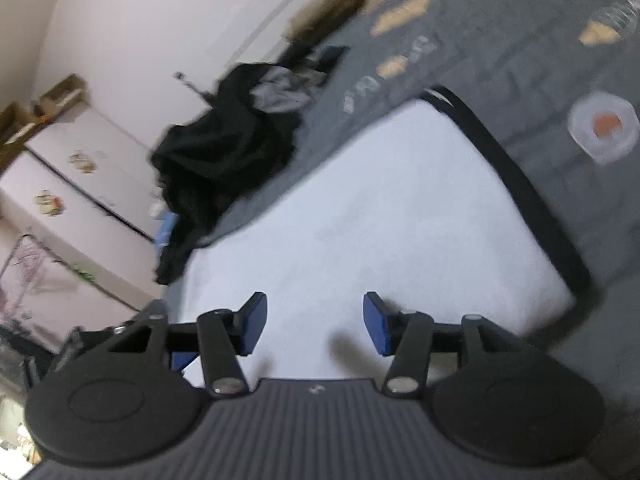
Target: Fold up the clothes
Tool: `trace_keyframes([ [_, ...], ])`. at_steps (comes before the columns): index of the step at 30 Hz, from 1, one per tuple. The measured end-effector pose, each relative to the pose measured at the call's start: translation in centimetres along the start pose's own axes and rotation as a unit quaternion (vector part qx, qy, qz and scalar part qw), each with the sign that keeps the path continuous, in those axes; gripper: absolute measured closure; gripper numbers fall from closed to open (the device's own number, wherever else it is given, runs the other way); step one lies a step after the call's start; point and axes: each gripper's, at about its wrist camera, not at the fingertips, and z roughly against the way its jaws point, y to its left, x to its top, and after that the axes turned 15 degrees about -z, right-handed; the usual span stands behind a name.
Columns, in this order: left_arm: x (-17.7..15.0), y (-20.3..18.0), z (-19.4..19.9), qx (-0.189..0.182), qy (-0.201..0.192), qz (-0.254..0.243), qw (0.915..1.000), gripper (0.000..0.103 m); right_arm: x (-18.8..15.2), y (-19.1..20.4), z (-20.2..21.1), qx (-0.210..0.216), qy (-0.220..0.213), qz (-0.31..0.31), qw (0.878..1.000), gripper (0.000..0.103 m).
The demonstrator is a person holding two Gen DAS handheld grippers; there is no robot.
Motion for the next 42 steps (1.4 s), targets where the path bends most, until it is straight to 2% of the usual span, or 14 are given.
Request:
trace_keyframes([
  [3, -0.9, 2.4, 0.1, 0.011, 0.01, 0.048, 0.9988, 0.028, -0.2, -1.3, -0.2, -0.028, -0.01, -0.02, 0.999, 0.051],
  [6, -1.2, 4.2, 1.2, 0.039, -0.001, 0.064, 0.9972, 0.028, -0.1, -2.2, 0.4, -0.034, -0.016, -0.04, 0.999, 0.052],
  [10, -1.1, 6.3, 3.7, 0.092, -0.043, 0.073, 0.9922, 0.028, 0.4, -2.9, 1.7, -0.057, -0.043, -0.043, 0.996, 0.052],
  [15, -0.7, 8.4, 7.4, 0.149, -0.085, 0.099, 0.9802, 0.028, 1.3, -3.9, 2.6, -0.087, -0.07, -0.055, 0.992, 0.053],
  [18, -0.3, 8.8, 9.2, 0.165, -0.102, 0.112, 0.9745, 0.028, 1.3, -3.8, 3.5, -0.104, -0.082, -0.053, 0.99, 0.053],
  [21, -0.5, 7.4, 10.1, 0.145, -0.111, 0.108, 0.9772, 0.026, 1.0, -3.1, 4.5, -0.102, -0.099, -0.062, 0.988, 0.051],
  [23, -0.8, 6.0, 10.3, 0.125, -0.112, 0.102, 0.9805, 0.023, 0.6, -2.0, 5.0, -0.083, -0.111, -0.05, 0.989, 0.05],
  [27, -2.7, 3.0, 8.6, 0.061, -0.081, 0.097, 0.9901, 0.021, -0.6, -0.4, 4.2, -0.025, -0.08, -0.029, 0.996, 0.05],
  [29, -3.5, 2.0, 7.2, 0.036, -0.06, 0.094, 0.9931, 0.021, -1.1, -0.8, 3.2, -0.025, -0.062, -0.037, 0.997, 0.05],
  [30, -3.7, 1.7, 6.6, 0.034, -0.053, 0.089, 0.994, 0.021, -1.2, -1.1, 2.7, -0.032, -0.055, -0.044, 0.997, 0.05],
  [32, -4.3, 1.6, 5.6, 0.047, -0.053, 0.088, 0.9936, 0.021, -1.1, -1.9, 2.0, -0.052, -0.053, -0.062, 0.995, 0.05],
  [37, -4.5, 4.2, 4.6, 0.064, -0.047, 0.129, 0.9884, 0.021, -0.2, -3.7, 2.6, -0.063, -0.072, -0.108, 0.99, 0.05],
  [40, -4.4, 4.8, 5.6, 0.105, -0.066, 0.118, 0.9853, 0.021, 0.1, -4.5, 3.7, -0.091, -0.101, -0.109, 0.985, 0.05],
  [42, -4.2, 5.3, 6.5, 0.135, -0.081, 0.12, 0.9803, 0.021, 0.4, -5.0, 4.0, -0.097, -0.105, -0.117, 0.983, 0.051],
])
